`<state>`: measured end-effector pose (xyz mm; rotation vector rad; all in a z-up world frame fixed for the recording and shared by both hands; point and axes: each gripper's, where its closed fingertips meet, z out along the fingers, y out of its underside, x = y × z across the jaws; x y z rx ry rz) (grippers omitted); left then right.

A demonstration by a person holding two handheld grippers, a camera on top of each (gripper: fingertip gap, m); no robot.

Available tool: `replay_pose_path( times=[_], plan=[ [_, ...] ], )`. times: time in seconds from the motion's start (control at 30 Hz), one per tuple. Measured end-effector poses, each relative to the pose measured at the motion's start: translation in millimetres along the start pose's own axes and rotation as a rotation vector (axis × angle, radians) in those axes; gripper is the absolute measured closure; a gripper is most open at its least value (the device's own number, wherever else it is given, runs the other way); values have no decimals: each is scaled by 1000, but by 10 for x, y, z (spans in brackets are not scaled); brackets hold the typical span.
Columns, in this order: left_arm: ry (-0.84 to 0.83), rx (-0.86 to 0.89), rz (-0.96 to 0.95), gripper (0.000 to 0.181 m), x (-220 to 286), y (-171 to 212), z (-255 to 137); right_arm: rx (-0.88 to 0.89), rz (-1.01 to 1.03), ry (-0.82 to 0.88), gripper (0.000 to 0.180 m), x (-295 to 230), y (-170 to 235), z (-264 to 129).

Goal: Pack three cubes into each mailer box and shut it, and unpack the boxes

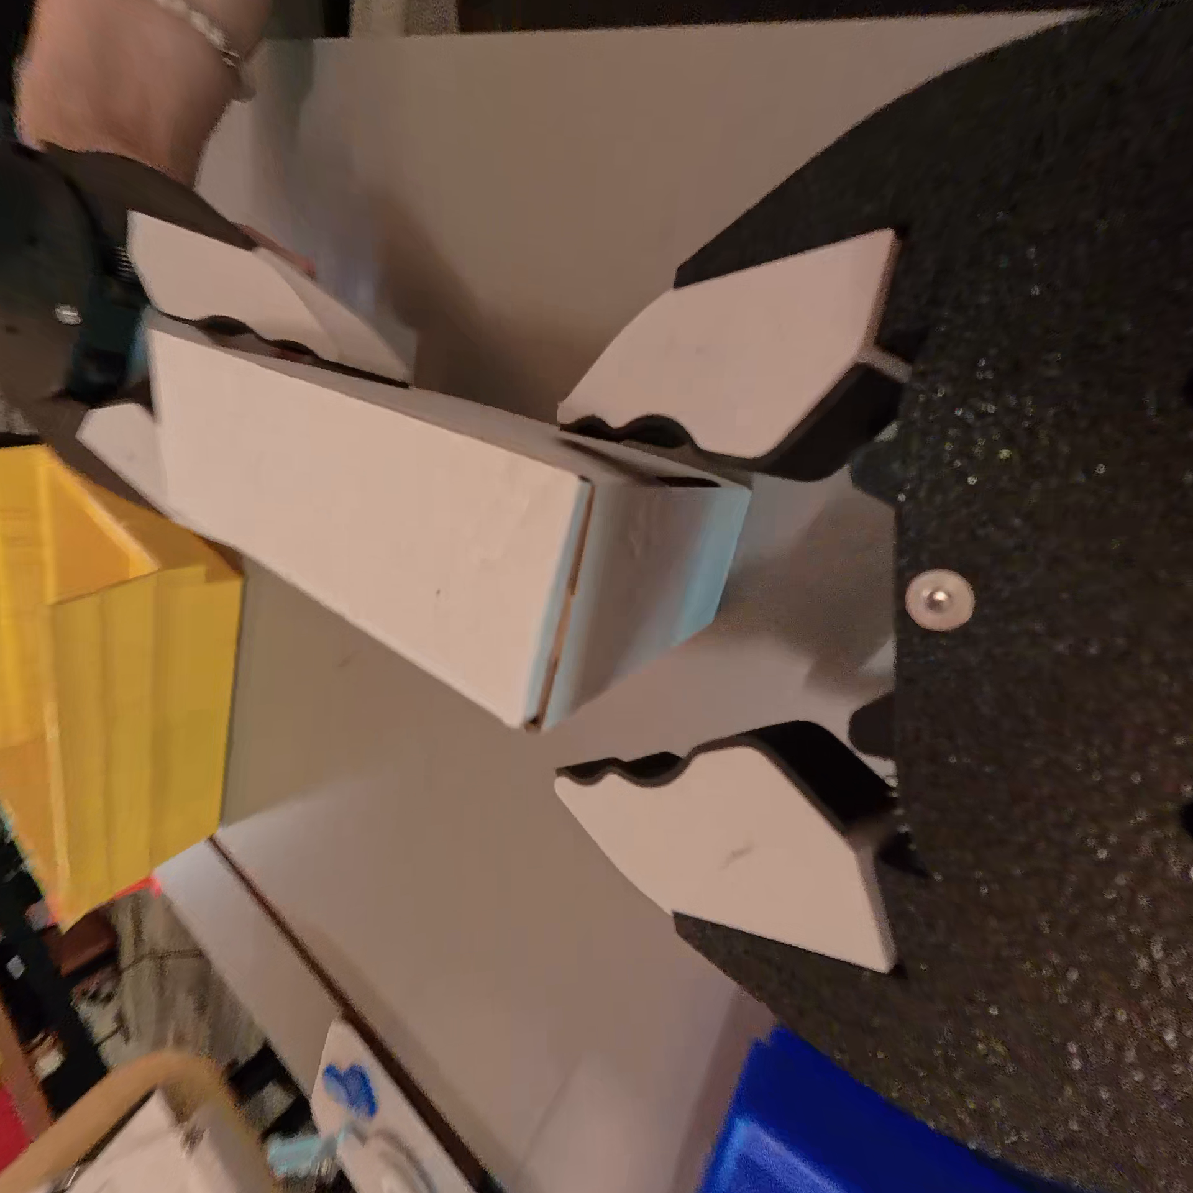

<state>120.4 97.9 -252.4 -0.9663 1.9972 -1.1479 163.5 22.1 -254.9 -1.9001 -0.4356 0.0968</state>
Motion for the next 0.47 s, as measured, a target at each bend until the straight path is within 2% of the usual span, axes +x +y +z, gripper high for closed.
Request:
replay_pose_path(
  times=[0.1, 0.2, 0.27, 0.33, 0.47],
  plan=[
    [-99, 88, 22, 92, -54, -324, -285, 0, -1, -1, 108, -3, -1, 1],
    [-150, 93, 218, 115, 136, -789, -415, -1, -3, 2, 108, -7, -1, 3],
    [-164, 1, 331, 126, 307, -970, -323, -1, -3, 7, 108, -12, -2, 5],
    [-102, -122, 404, 135, 550, -1021, -133, -4, 4, 15, 108, -21, -5, 10],
    [-109, -212, 618, 156, 812, -1097, 259, -5, 2, 27, 108, -43, -6, 5]
  ],
)
